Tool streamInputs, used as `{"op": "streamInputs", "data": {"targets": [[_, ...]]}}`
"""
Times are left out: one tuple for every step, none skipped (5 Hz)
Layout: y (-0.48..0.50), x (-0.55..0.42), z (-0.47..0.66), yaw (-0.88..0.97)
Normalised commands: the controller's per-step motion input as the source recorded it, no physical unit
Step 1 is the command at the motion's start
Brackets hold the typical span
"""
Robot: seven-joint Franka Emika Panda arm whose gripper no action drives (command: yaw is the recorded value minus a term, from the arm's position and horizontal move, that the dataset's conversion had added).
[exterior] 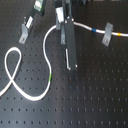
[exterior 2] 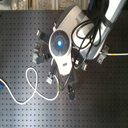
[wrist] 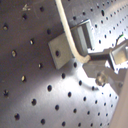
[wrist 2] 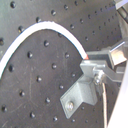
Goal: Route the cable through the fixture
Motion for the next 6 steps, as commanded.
{"op": "streamInputs", "data": {"targets": [[-0.292, -0.122, -0.48, 0.20], [-0.310, -0.131, -0.50, 0.25], [-0.095, -0.122, -0.29, 0.38], [0.347, -0.044, 0.18, 0.21], [0.102, 0.027, 0.00, 0.11], [-0.074, -0.002, 0.32, 0.00]]}}
